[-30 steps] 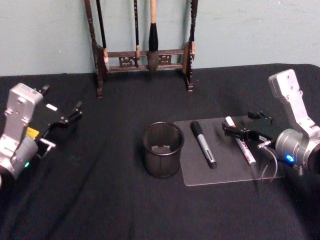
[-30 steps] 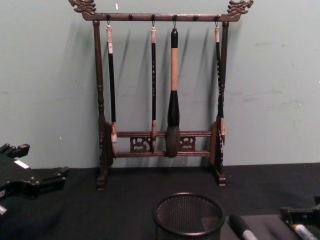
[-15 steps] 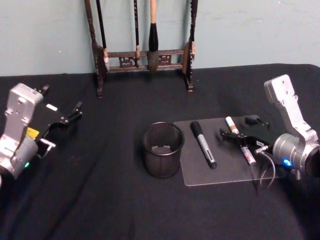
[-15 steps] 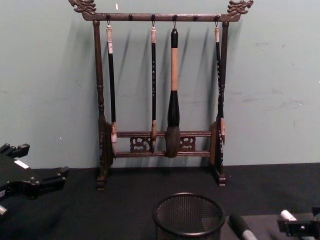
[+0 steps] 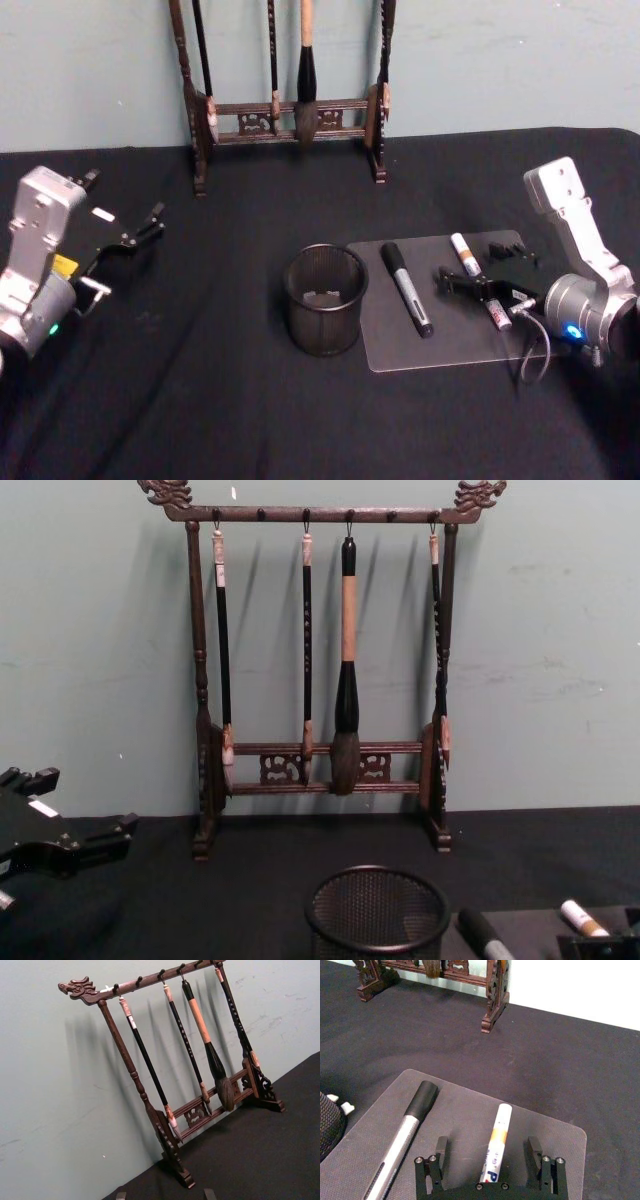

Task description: Pick up the water-based marker from the table and place it into the pen holder.

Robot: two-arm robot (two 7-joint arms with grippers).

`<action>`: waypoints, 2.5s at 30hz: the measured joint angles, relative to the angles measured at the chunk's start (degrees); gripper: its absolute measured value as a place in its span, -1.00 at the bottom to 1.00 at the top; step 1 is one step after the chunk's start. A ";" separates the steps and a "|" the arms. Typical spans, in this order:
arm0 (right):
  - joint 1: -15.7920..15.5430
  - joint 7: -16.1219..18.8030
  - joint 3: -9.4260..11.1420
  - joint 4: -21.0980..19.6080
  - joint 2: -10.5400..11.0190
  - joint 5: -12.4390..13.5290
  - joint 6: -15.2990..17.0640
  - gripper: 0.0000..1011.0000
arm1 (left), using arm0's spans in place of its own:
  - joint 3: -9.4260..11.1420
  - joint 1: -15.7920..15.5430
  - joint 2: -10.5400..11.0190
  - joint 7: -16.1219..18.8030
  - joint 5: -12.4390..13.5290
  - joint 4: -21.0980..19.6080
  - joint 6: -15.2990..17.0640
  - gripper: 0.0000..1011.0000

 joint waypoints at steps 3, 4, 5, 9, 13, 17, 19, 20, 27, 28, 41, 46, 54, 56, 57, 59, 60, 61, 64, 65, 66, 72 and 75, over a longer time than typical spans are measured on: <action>-0.14 0.13 0.33 -0.07 -0.21 -0.30 0.23 0.98 | 0.00 0.00 0.00 0.00 0.00 0.00 0.00 0.98; -0.19 0.17 0.41 -0.09 -0.26 -0.38 0.28 0.98 | 0.00 0.00 0.00 0.00 0.00 0.00 0.00 0.98; -0.25 0.22 0.49 -0.11 -0.31 -0.46 0.32 0.98 | 0.00 0.00 0.00 0.00 0.00 0.00 0.00 0.98; -0.44 0.49 0.92 -0.18 -0.62 -0.92 0.58 0.98 | 0.00 0.00 0.00 0.00 0.00 0.00 0.00 0.98; -0.64 0.80 1.28 -0.24 -0.87 -1.26 0.73 0.98 | 0.00 0.00 0.00 0.00 0.00 0.00 0.00 0.98; -0.76 1.14 1.51 -0.29 -1.10 -1.59 0.99 0.98 | 0.00 0.00 0.00 0.00 0.00 0.00 0.00 0.98; -0.85 1.33 1.62 -0.31 -1.20 -1.78 1.10 0.98 | 0.00 0.00 0.00 0.00 0.00 0.00 0.00 0.98; -0.88 1.44 1.70 -0.32 -1.26 -1.91 1.23 0.98 | 0.00 0.00 0.00 0.00 0.00 0.00 0.00 0.98; -1.12 1.63 1.99 -0.47 -1.51 -2.58 1.64 0.98 | 0.00 0.00 0.00 0.00 0.00 0.00 0.00 0.98; -1.13 1.63 2.02 -0.47 -1.56 -2.66 1.69 0.98 | 0.00 0.00 0.00 0.00 0.00 0.00 0.00 0.98; -1.41 1.86 2.49 -0.53 -2.05 -3.69 2.21 0.98 | 0.00 0.00 0.00 0.00 0.00 0.00 0.00 0.98; -1.48 1.86 2.50 -0.53 -2.07 -4.01 2.18 0.98 | 0.00 0.00 0.00 0.00 0.00 0.00 0.00 0.98; -1.47 1.85 2.50 -0.53 -2.05 -3.96 2.16 0.96 | 0.00 0.00 0.00 0.00 0.00 0.00 0.00 0.98; -1.46 1.85 2.49 -0.53 -2.04 -3.94 2.15 0.90 | 0.00 0.00 0.00 0.00 0.00 0.00 0.00 0.98; -1.46 1.85 2.49 -0.53 -2.04 -3.94 2.15 0.84 | 0.00 0.00 0.00 0.00 0.00 0.00 0.00 0.98; -1.45 1.84 2.48 -0.52 -2.03 -3.91 2.14 0.78 | 0.00 0.00 0.00 0.00 0.00 0.00 0.00 0.98; -1.45 1.83 2.47 -0.52 -2.03 -3.90 2.14 0.70 | 0.00 0.00 0.00 0.00 0.00 0.00 0.00 0.98; -1.44 1.83 2.47 -0.51 -2.02 -3.89 2.13 0.66 | 0.00 0.00 0.00 0.00 0.00 0.00 0.00 0.98; -1.43 1.82 2.46 -0.50 -2.02 -3.85 2.12 0.48 | 0.00 0.00 0.00 0.00 0.00 0.00 0.00 0.98; -1.42 1.82 2.45 -0.50 -2.02 -3.84 2.12 0.45 | 0.00 0.00 0.00 0.00 0.00 0.00 0.00 0.98; -1.41 1.82 2.45 -0.49 -2.01 -3.83 2.11 0.37 | 0.00 0.00 0.00 0.00 0.00 0.00 0.00 0.98; -1.40 1.81 2.44 -0.48 -2.02 -3.79 2.11 -0.03 | 0.00 0.00 0.00 0.00 0.00 0.00 0.00 0.98; -1.40 1.81 2.44 -0.48 -2.02 -3.78 2.11 -0.18 | 0.00 0.00 0.00 0.00 0.00 0.00 0.00 0.98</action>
